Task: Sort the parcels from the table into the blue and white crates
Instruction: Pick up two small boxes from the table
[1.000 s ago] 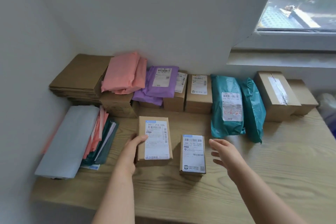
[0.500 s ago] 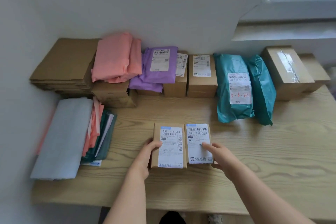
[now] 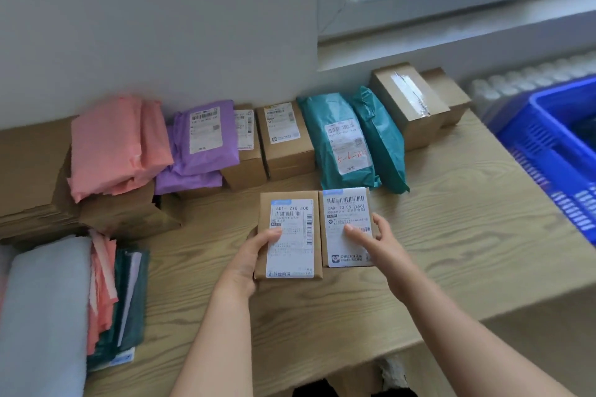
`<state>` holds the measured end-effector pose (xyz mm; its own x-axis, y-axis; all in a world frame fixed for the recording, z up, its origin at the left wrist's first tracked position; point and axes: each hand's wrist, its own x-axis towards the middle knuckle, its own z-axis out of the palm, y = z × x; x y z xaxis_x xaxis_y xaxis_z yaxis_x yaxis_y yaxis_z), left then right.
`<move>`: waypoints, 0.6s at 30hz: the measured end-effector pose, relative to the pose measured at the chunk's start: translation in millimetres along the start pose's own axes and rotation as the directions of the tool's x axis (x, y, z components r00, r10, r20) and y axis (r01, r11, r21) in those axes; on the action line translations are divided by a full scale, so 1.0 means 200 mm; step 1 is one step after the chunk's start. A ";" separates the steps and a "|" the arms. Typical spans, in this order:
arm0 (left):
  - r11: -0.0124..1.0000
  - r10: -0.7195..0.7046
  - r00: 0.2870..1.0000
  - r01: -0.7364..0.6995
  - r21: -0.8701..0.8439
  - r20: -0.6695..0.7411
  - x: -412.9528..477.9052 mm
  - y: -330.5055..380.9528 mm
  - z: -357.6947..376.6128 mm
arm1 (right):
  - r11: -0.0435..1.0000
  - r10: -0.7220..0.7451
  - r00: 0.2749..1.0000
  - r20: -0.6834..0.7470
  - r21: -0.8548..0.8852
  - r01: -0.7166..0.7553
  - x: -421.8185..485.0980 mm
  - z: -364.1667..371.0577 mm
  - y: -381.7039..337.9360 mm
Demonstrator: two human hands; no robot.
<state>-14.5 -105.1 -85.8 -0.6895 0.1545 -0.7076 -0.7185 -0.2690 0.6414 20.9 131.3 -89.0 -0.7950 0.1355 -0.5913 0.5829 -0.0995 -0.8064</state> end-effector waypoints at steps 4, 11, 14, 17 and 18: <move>0.989 0.090 0.990 -0.102 0.105 0.112 0.03 0.04 0.31 | 0.993 -0.064 0.993 -0.098 0.091 0.073 -0.10 -0.28 -0.05; 0.954 0.139 0.937 -0.213 0.210 0.320 -0.08 -0.06 0.95 | 0.953 -0.163 0.966 -0.199 0.221 0.207 -0.32 -0.88 -0.10; 0.939 0.140 0.919 -0.241 0.246 0.369 -0.12 -0.18 1.26 | 0.943 -0.166 0.955 -0.244 0.245 0.227 -0.43 -1.20 -0.08; 0.923 0.125 0.897 -0.262 0.282 0.424 -0.18 -0.38 1.72 | 0.919 -0.193 0.922 -0.335 0.266 0.289 -0.57 -1.67 -0.05; 0.922 0.122 0.890 -0.266 0.281 0.440 -0.20 -0.44 1.84 | 0.917 -0.195 0.912 -0.360 0.264 0.300 -0.62 -1.79 -0.03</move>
<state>43.3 262.5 -5.0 -0.7416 0.5225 -0.4207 -0.5048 -0.0216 0.8630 174.9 468.7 -10.7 -0.7784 0.4978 -0.3824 0.2512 -0.3112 -0.9165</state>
